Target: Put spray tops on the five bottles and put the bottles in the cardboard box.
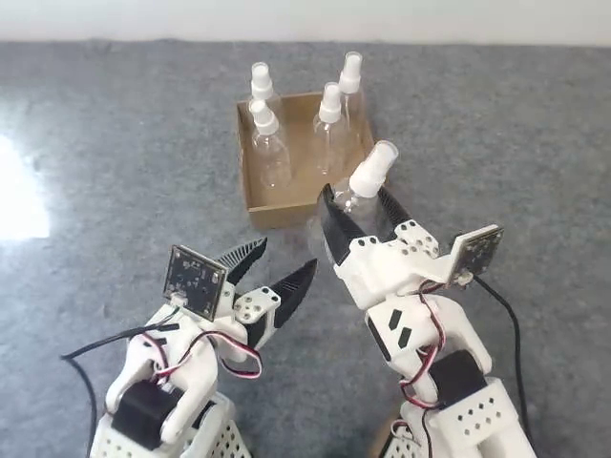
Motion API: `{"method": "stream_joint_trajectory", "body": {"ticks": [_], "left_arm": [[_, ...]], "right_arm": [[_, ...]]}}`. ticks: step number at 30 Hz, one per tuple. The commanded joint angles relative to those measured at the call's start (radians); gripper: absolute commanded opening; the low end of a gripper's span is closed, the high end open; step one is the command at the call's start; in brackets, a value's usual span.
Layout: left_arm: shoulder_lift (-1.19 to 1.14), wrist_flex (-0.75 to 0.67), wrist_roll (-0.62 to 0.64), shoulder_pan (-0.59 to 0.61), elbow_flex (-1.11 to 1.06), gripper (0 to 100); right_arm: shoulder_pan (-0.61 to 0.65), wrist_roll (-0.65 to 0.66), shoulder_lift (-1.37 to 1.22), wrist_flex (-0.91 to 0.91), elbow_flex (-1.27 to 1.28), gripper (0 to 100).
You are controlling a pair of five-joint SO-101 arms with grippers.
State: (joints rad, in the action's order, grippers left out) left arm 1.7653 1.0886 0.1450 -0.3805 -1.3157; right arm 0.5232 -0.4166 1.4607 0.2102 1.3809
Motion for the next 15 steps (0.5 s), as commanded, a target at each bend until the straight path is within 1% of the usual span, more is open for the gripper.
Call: {"method": "stream_joint_trajectory", "body": {"ticks": [1, 3, 8, 15], "left_arm": [[0.006, -0.003, -0.009, -0.005, 0.007, 25], [0.006, -0.005, -0.011, -0.005, 0.005, 25], [0.005, -0.066, -0.012, -0.005, -0.038, 25], [0.005, -0.101, -0.012, 0.003, -0.061, 25]], "right_arm": [[-0.001, -0.054, 0.027, -0.025, -0.080, 3.4], [0.030, -0.061, 0.027, -0.024, -0.084, 3.4], [0.124, -0.057, 0.027, -0.018, -0.084, 3.4], [0.131, -0.057, 0.028, -0.016, -0.081, 3.4]]}}
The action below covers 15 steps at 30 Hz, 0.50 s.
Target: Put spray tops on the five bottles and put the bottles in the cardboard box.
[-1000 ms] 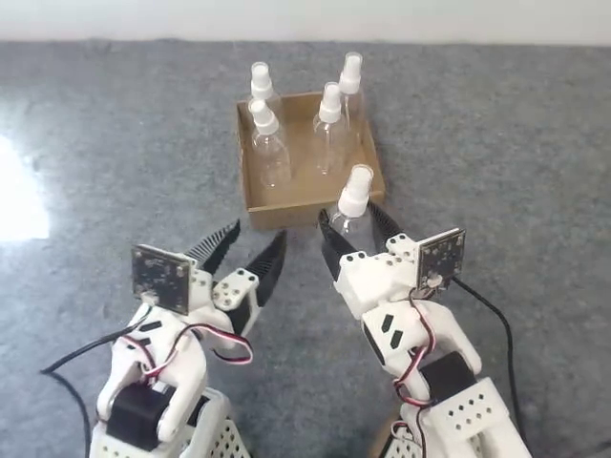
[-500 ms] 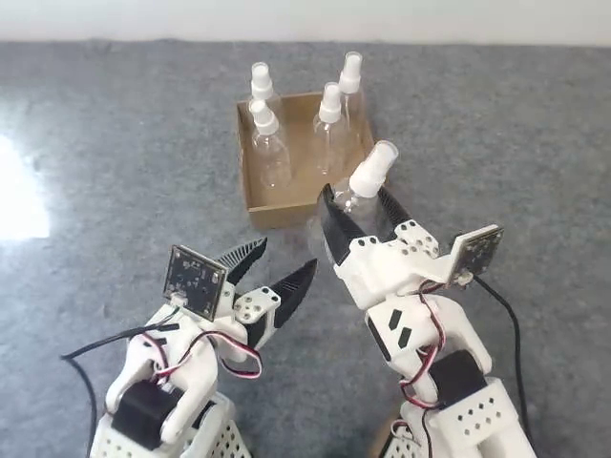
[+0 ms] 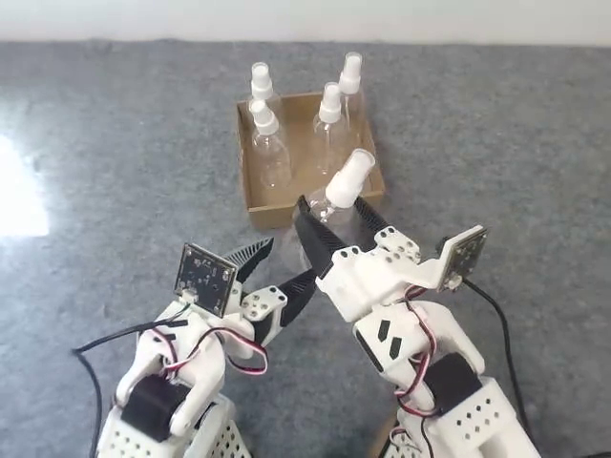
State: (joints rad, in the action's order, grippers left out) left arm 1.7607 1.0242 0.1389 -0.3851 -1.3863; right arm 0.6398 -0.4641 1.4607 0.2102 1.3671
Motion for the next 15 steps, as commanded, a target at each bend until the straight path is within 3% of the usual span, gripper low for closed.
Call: {"method": "stream_joint_trajectory", "body": {"ticks": [1, 15], "left_arm": [[0.009, -0.037, -0.006, 0.008, 0.010, 25], [0.009, -0.054, -0.008, 0.011, 0.008, 25]], "right_arm": [[0.015, -0.009, 0.028, -0.016, -0.068, 3.4], [0.016, -0.009, 0.028, -0.015, -0.064, 3.4]]}}
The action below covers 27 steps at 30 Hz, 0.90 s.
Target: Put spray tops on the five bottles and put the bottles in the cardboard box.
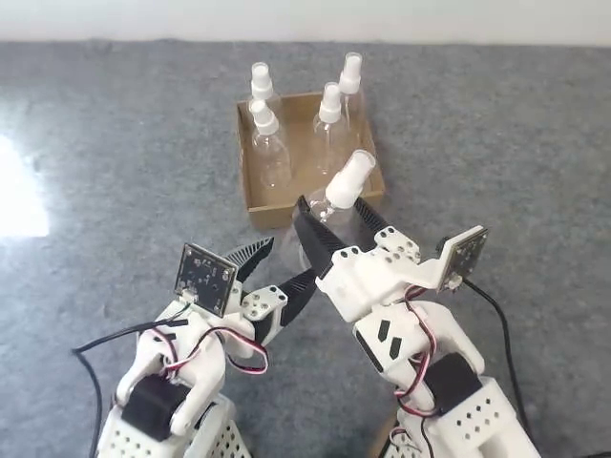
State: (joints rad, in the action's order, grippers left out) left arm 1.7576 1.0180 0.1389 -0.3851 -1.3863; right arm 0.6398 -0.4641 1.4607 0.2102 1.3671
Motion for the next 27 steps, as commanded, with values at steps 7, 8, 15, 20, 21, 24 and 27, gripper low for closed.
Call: {"method": "stream_joint_trajectory", "body": {"ticks": [7, 8, 15, 20, 21, 24, 27], "left_arm": [[0.011, -0.126, -0.003, 0.118, -0.024, 25], [0.011, -0.127, -0.005, 0.121, -0.024, 25], [0.012, -0.123, -0.005, 0.121, -0.024, 25], [0.014, -0.032, -0.005, 0.121, 0.027, 25], [0.014, -0.014, -0.003, 0.121, 0.041, 25], [0.014, 0.014, -0.003, 0.121, 0.064, 25], [0.014, 0.018, -0.003, 0.129, 0.071, 25]], "right_arm": [[0.016, -0.009, 0.028, -0.012, -0.064, 3.4], [0.016, -0.009, 0.028, 0.005, -0.064, 3.4], [0.016, -0.009, 0.028, 0.041, -0.069, 3.4], [0.007, -0.006, 0.028, 0.041, -0.066, 3.4], [0.002, 0.000, 0.028, 0.042, -0.066, 3.4], [-0.036, 0.040, 0.027, 0.042, -0.064, 3.4], [-0.091, 0.046, 0.024, 0.042, -0.064, 3.4]]}}
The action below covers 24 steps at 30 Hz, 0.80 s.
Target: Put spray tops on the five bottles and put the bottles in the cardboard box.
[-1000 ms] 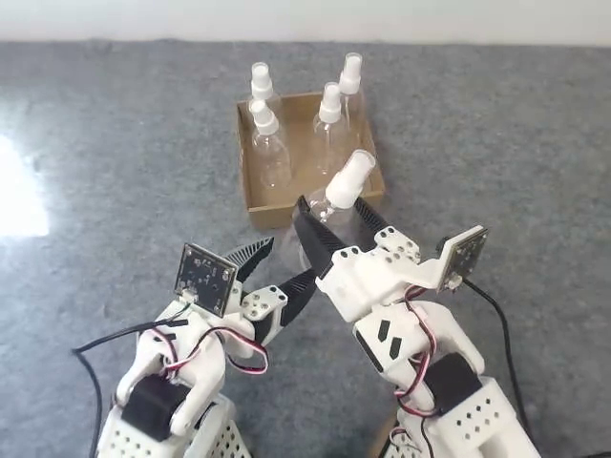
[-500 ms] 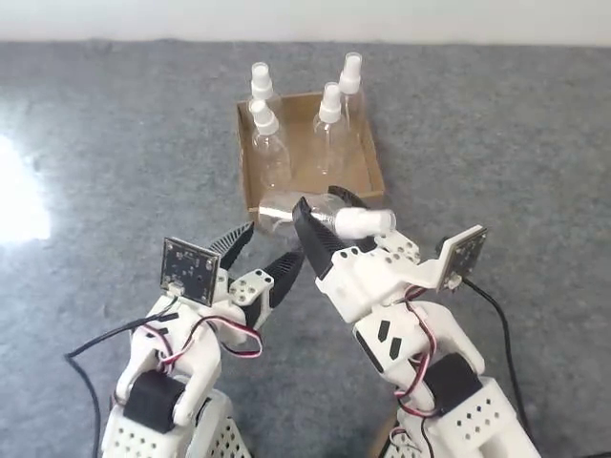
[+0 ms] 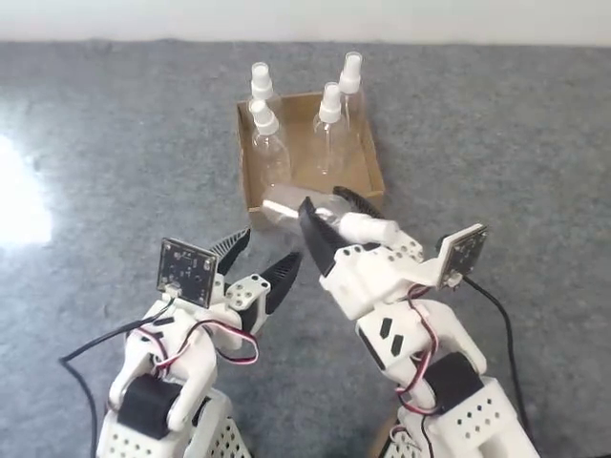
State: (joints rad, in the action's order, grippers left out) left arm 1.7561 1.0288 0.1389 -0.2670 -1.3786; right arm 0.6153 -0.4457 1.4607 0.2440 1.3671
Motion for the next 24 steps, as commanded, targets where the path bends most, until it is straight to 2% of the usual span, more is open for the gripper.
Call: {"method": "stream_joint_trajectory", "body": {"ticks": [1, 7, 15, 24], "left_arm": [[0.015, 0.006, -0.006, 0.011, 0.065, 25], [0.015, -0.002, -0.005, 0.094, 0.076, 25], [0.015, -0.005, -0.008, 0.388, -0.005, 25], [0.015, -0.008, -0.015, 0.462, -0.077, 25]], "right_arm": [[-0.085, 0.029, 0.021, 0.008, -0.064, 3.4], [-0.179, 0.032, 0.025, -0.001, -0.014, 3.4], [-0.266, 0.107, 0.025, 0.002, 0.000, 3.4], [-0.266, 0.130, 0.016, 0.010, 0.000, 3.4]]}}
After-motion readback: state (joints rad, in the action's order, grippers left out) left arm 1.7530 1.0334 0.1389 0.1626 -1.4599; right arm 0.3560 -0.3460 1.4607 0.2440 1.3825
